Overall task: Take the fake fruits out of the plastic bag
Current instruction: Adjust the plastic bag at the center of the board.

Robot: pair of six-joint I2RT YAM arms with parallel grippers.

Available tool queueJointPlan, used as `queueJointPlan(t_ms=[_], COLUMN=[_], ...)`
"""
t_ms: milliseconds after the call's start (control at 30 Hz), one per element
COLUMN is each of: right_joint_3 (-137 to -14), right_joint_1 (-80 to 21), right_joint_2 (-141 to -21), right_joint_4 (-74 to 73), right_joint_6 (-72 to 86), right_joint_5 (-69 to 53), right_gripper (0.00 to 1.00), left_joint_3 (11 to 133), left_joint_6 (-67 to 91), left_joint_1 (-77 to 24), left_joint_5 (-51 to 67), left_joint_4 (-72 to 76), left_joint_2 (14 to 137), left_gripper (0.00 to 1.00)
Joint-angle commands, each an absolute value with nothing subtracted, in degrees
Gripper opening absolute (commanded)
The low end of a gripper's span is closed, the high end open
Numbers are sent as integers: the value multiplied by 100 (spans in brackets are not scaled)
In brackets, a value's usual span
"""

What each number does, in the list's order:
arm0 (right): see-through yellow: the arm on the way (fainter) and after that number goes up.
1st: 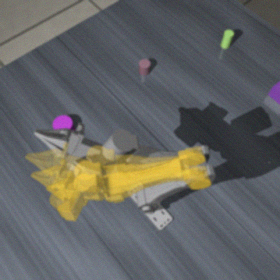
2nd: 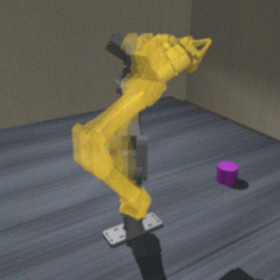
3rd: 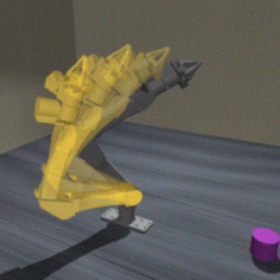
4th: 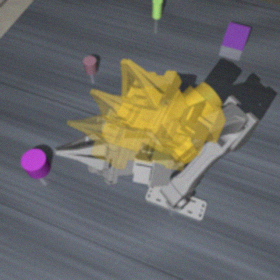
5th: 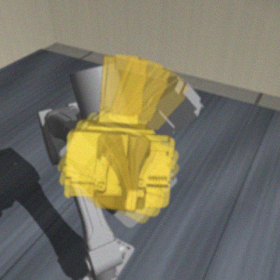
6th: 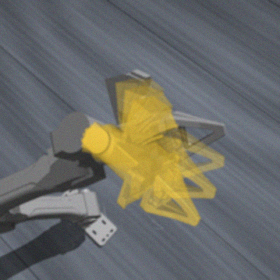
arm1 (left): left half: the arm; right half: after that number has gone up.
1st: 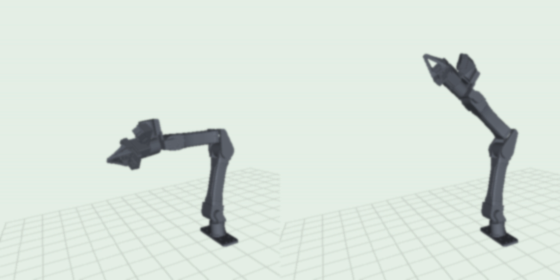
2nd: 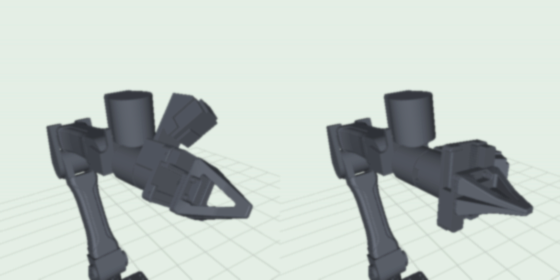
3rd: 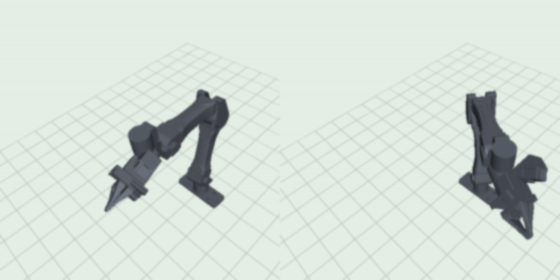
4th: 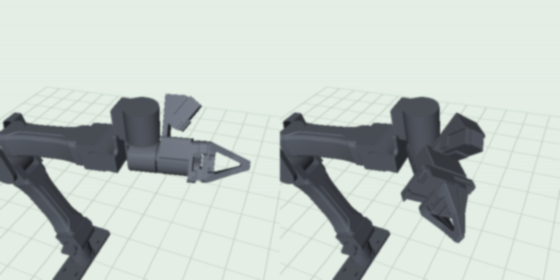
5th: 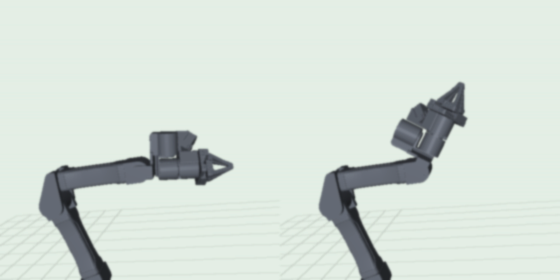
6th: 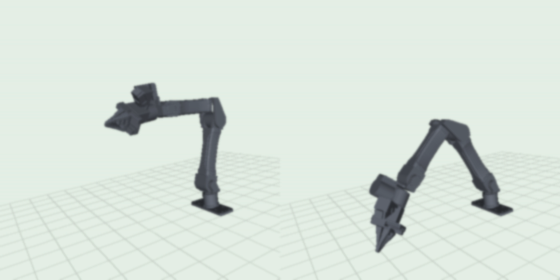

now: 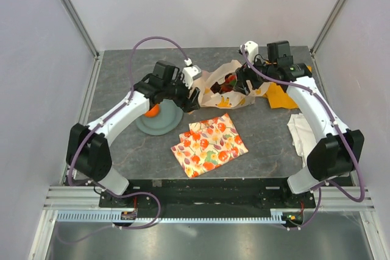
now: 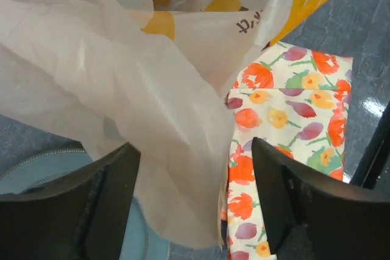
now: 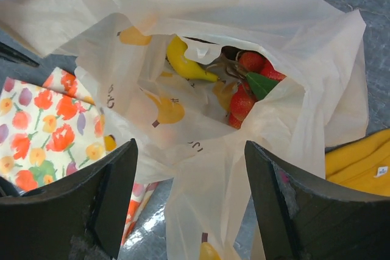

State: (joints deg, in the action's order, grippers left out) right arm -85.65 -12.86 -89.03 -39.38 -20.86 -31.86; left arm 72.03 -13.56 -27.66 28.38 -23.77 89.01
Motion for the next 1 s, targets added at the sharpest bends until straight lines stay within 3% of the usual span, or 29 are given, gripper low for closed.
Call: queueJointPlan(t_ms=[0, 33, 67, 200, 300, 400, 600, 800, 967], right_joint_3=[-8227, -8192, -8183, -8533, -8298, -7692, -6944, -6540, -6232], right_joint_1=[-1476, -1529, -1529, -1398, -1467, -1854, -2354, -3083, -3436], right_joint_2=[-8903, -8990, -9035, -9132, -8659, -8079, -7163, -7997, -8411], right_joint_4=[-3463, -3341, -3201, -2751, -2698, -2821, -2532, -1671, -1861], right_joint_6=[-2118, -2162, -2092, -2206, -2487, -2725, -2488, -2039, -2021], right_joint_5=[-2455, -1582, -1260, -957, -2125, -2180, -2443, -1560, -729], right_gripper=[78, 74, 72, 69, 70, 71, 71, 63, 59], left_joint_3=[7988, 8181, 8626, 10139, 10740, 10312, 7651, 7224, 7251], left_joint_6=[-1846, -1802, -1697, -864, -55, 744, 1309, 1591, 2082], left_joint_1=[-2821, -2804, -2786, -2541, -2452, -2391, -2391, -2277, -1917], left_joint_5=[2513, 2609, 2593, 3189, 3831, 4148, 4115, 4069, 4043], left_joint_4=[-2329, -2329, -2268, -2215, -1951, -2004, -2004, -1723, -1495], left_joint_2=[9280, 9368, 9465, 10150, 10039, 9617, 8166, 8103, 8060], left_gripper=[58, 7, 2, 2, 2, 2, 2, 2, 2])
